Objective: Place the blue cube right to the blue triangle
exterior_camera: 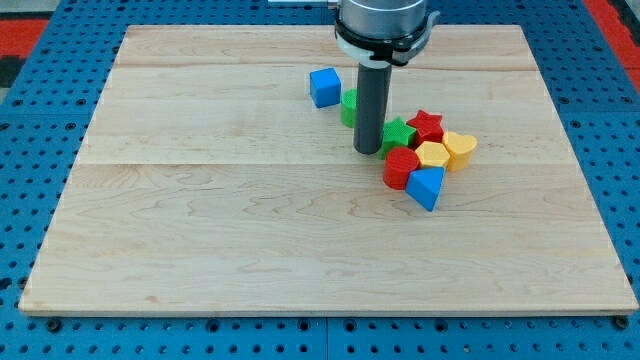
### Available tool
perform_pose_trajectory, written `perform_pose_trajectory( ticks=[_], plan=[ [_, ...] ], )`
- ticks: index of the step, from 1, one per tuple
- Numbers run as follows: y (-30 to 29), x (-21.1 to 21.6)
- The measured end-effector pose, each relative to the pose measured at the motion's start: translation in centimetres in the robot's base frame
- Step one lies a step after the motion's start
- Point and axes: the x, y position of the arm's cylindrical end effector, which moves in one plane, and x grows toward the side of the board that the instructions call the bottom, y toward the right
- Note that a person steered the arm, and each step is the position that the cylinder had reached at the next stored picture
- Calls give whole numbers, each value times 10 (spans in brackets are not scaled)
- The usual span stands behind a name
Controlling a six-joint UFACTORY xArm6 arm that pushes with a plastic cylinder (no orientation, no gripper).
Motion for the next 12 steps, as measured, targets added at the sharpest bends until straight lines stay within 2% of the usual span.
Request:
perform_pose_trajectory(
  ticks=[2, 3, 4, 6, 8, 9, 10, 11, 12],
  plan=[
    [-92, -75],
    [-84, -100],
    [-59, -107],
    [-29, -122],
    [73, -91],
    [121, -91],
    [115, -115],
    [62, -125],
    [40, -86]
  ],
)
